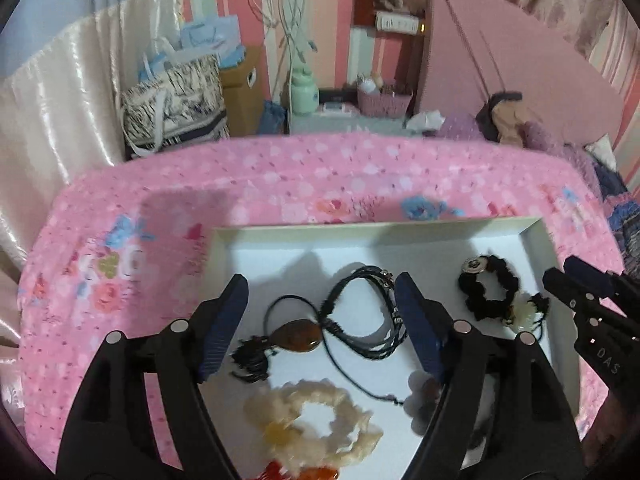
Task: Organize jewelry
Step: 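Withdraw both open grippers to the watch and tassel on the bedspread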
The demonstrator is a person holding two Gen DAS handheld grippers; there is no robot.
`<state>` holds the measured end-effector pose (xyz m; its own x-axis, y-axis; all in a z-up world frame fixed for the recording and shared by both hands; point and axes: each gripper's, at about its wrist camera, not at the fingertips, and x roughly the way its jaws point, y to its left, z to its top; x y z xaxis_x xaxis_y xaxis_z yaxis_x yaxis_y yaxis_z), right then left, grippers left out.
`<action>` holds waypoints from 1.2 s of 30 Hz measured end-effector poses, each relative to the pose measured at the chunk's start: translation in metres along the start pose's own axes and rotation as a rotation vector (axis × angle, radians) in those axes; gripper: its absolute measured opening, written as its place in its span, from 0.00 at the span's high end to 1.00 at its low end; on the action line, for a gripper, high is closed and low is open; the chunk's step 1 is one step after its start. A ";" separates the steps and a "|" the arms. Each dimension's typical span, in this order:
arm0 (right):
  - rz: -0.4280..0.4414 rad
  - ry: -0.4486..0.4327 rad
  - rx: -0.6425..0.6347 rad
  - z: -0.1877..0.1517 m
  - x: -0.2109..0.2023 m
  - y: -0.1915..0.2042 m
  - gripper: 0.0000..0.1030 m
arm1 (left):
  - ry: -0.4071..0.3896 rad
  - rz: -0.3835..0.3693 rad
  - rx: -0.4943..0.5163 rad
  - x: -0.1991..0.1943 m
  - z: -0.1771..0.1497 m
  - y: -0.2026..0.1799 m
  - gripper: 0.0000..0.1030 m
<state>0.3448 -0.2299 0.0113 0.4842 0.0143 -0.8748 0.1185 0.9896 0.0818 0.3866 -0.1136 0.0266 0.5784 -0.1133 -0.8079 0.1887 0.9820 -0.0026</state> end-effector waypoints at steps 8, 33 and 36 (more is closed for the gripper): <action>0.017 -0.121 -0.117 -0.037 -0.083 -0.018 0.51 | -0.201 0.062 0.087 -0.120 -0.041 0.051 0.17; 0.160 -0.139 -0.040 -0.224 -0.107 0.052 0.27 | -0.166 -0.004 0.030 -0.097 -0.236 0.078 0.06; 0.160 -0.126 -0.061 -0.223 -0.102 0.062 0.27 | -0.126 0.027 0.071 -0.085 -0.230 0.070 0.06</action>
<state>0.1093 -0.1377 -0.0007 0.5973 0.1581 -0.7863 -0.0199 0.9830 0.1826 0.1683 -0.0008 -0.0409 0.6782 -0.1094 -0.7267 0.2248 0.9723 0.0634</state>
